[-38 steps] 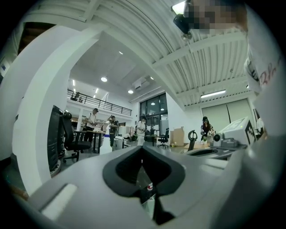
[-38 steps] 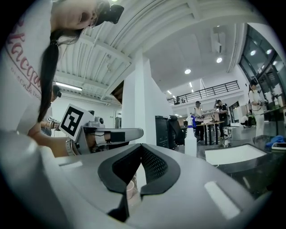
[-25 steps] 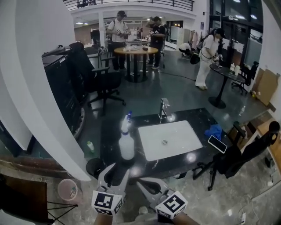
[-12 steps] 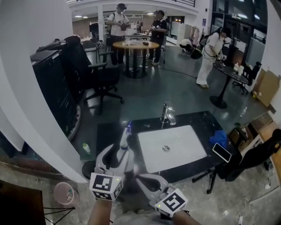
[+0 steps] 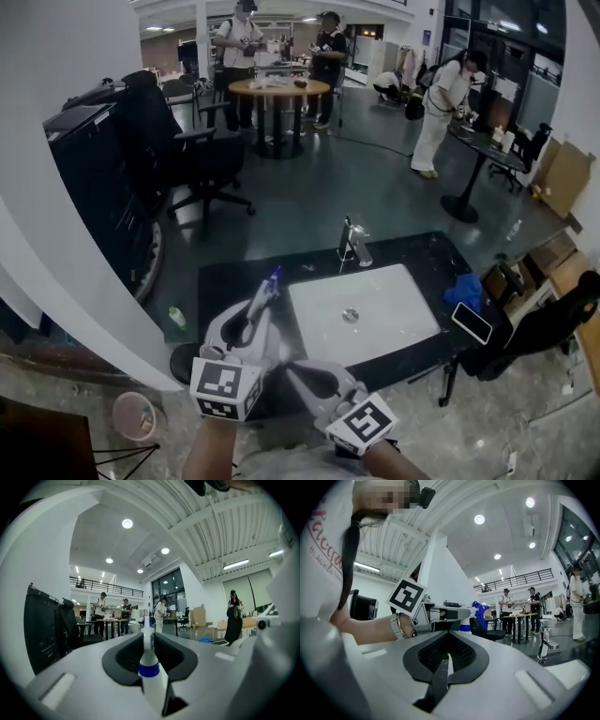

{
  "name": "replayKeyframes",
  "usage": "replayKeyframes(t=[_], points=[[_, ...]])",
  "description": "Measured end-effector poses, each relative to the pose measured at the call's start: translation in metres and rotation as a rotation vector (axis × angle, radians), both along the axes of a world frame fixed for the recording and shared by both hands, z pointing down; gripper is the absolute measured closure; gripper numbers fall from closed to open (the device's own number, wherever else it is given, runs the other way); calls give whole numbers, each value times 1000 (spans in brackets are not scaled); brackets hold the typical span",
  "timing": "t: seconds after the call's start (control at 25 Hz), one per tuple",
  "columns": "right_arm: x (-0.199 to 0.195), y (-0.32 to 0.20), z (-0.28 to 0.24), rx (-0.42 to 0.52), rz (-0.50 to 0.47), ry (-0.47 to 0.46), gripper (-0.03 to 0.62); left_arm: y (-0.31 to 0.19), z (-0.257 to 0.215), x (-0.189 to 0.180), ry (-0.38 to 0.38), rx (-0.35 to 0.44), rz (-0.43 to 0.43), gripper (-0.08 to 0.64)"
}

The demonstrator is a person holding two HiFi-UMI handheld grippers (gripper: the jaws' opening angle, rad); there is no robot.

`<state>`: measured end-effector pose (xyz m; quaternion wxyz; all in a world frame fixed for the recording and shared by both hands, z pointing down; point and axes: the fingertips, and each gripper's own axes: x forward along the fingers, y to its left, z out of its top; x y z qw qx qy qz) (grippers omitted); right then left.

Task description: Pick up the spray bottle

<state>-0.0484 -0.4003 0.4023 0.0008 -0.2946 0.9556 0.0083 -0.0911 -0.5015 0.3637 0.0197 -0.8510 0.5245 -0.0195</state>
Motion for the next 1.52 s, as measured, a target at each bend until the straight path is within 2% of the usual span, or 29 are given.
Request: replayKeyframes(t=[0.16,0.24,0.56,0.72,1.0,1.12,1.52], points=[[-3,-4,1,-8,6,-3,591,3,-9,-3,-29,45,7,500],[-4,-5,0,-8,8,-2,591,8,-20,-8,-18,77,3,502],[0,-5,-31,51,28,-50,591,44,-96,-36,122,256,13,501],[2,-2,-51,96,27,-71,591,73,-134,-49,175,377,-6,501],[-1,9,-74,148,7,-102,591,113,-162,-70,294,550,-18,502],[0,9,-72,145,20,-82,592,121,-163,-72,322,580,-20,502],[0,9,-69,130,57,-67,592,127,-160,-72,331,576,-17,502]])
